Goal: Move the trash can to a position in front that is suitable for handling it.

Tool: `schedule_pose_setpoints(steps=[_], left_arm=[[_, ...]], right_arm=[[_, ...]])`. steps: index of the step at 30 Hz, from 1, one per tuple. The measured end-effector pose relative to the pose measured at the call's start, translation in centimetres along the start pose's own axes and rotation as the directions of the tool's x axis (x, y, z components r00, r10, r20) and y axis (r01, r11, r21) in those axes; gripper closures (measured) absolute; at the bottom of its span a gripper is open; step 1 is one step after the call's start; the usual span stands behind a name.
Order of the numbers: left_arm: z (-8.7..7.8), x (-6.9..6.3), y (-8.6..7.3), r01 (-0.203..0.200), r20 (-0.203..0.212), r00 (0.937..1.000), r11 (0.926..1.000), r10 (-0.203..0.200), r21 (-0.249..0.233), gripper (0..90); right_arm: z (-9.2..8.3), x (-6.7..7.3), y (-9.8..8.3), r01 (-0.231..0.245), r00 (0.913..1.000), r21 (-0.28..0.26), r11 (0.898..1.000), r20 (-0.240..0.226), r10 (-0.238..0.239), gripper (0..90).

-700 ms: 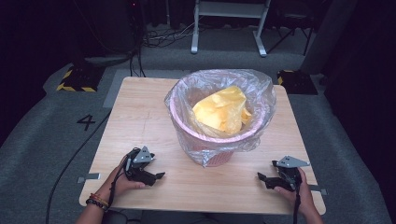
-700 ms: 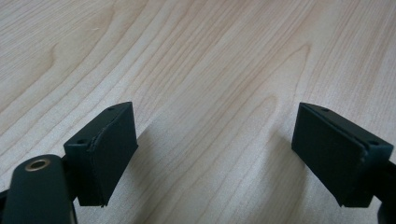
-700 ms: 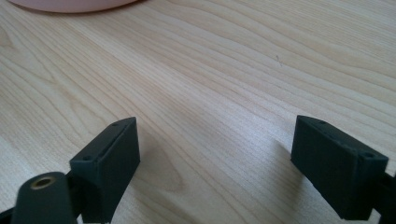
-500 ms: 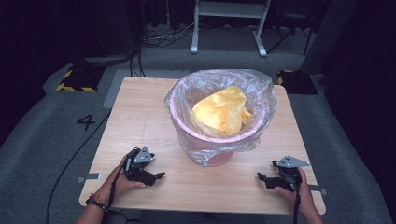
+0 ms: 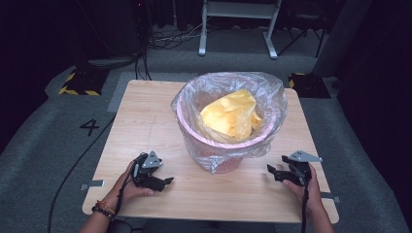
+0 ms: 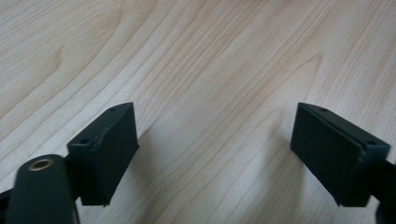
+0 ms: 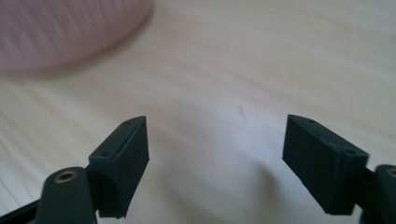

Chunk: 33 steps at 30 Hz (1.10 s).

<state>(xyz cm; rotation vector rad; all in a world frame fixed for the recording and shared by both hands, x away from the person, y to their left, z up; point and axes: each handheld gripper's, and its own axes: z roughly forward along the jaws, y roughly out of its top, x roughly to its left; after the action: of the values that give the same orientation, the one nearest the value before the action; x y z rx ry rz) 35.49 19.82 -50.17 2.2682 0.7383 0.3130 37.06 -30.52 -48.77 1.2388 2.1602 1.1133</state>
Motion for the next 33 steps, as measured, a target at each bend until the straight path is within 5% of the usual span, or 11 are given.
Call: schedule_pose_setpoints(steps=[1,4,8,14,22,25,30,33], left_arm=[[0.2,-0.2,0.3,-0.018,0.0,0.9998,0.9998,0.018,-0.003,15.8],[0.4,-0.2,0.5,-0.028,0.009,0.9996,0.9996,0.028,-0.003,16.0],[0.4,-0.1,0.3,-0.016,0.033,0.9993,0.9999,0.017,-0.002,15.9],[0.5,-0.1,0.4,-0.018,0.034,0.9993,0.9998,0.018,-0.004,15.7],[1.1,-0.1,1.3,-0.036,0.058,0.9977,0.9993,0.036,-0.006,17.2],[1.0,0.0,2.5,-0.043,0.045,0.9979,0.9967,0.046,-0.069,17.6],[0.5,0.3,3.3,-0.04,0.028,0.9987,0.9937,0.044,-0.105,18.6],[0.2,0.6,3.7,-0.027,0.037,0.9988,0.9894,0.033,-0.143,19.6]], right_arm=[[0.4,0.0,1.7,0.013,0.9996,-0.027,1.0,0.027,-0.012,23.9],[0.9,-0.2,2.9,0.018,0.9987,-0.046,0.999,0.049,-0.016,25.5],[3.4,-1.3,5.4,-0.066,0.9964,-0.099,0.993,0.047,0.071,29.8],[5.7,-1.6,7.1,-0.12,0.9924,-0.119,0.986,-0.041,0.116,32.9],[6.4,-0.2,7.9,-0.039,0.9935,-0.115,0.993,-0.111,0.026,30.7],[6.3,0.3,8.0,-0.019,0.9917,-0.119,0.993,-0.128,0.003,33.7],[5.9,1.0,7.9,0.027,0.986,-0.121,0.992,-0.16,-0.046,34.8],[5.6,1.8,7.8,0.066,0.9765,-0.129,0.99,-0.195,-0.091,34.4]])
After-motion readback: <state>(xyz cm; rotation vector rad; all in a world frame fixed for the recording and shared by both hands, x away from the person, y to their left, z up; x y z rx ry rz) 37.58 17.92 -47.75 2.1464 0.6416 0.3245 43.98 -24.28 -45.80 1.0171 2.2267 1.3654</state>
